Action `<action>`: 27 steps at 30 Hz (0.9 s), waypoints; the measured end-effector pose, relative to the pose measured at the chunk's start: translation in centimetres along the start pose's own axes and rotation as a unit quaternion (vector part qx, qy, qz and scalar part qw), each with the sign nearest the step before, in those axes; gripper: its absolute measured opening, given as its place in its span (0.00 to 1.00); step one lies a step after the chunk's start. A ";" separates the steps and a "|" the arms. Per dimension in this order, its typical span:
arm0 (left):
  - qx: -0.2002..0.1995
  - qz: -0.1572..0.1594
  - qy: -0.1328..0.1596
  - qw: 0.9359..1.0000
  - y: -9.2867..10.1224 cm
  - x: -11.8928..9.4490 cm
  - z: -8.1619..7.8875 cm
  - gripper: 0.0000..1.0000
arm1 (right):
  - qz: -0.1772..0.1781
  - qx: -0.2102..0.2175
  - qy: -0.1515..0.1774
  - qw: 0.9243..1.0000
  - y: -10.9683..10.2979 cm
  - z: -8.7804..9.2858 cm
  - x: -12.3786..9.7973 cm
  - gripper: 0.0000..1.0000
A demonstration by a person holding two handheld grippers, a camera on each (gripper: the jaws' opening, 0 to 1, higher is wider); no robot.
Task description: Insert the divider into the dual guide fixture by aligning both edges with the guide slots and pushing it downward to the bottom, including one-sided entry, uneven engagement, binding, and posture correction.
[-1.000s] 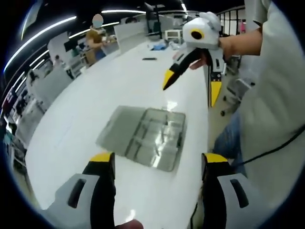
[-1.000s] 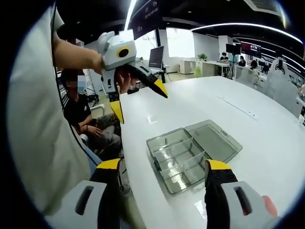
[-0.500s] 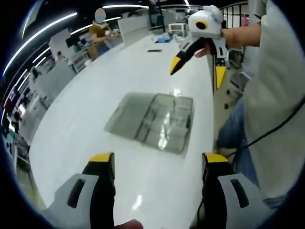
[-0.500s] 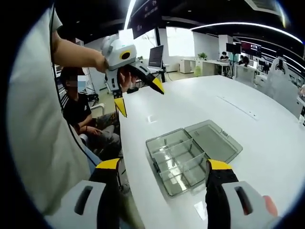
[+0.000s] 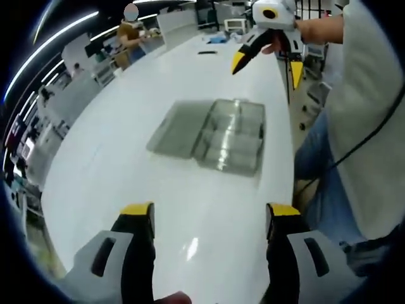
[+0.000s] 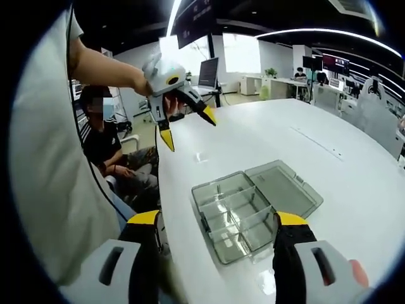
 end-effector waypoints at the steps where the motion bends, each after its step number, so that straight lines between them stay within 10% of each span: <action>1: 0.001 0.000 -0.006 1.000 -0.1 0.1 0.5 0.68 | 0.000 0.000 -0.001 1.000 0.0 0.0 0.0 0.69; 27: 0.060 0.059 -0.106 0.991 -1.8 3.4 7.1 0.46 | 0.000 0.008 -0.021 1.000 0.8 0.2 0.4 0.69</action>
Point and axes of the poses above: the point that each gripper's makers call its tool centre point, and the gripper's own axes: x roughly forward along the fingers, y roughly to its right, z roughly out of its underside, the point moved 5 cm from there along -x, roughly backward along the fingers, and after that the axes turned 4 degrees about y, right-handed, at the moved point
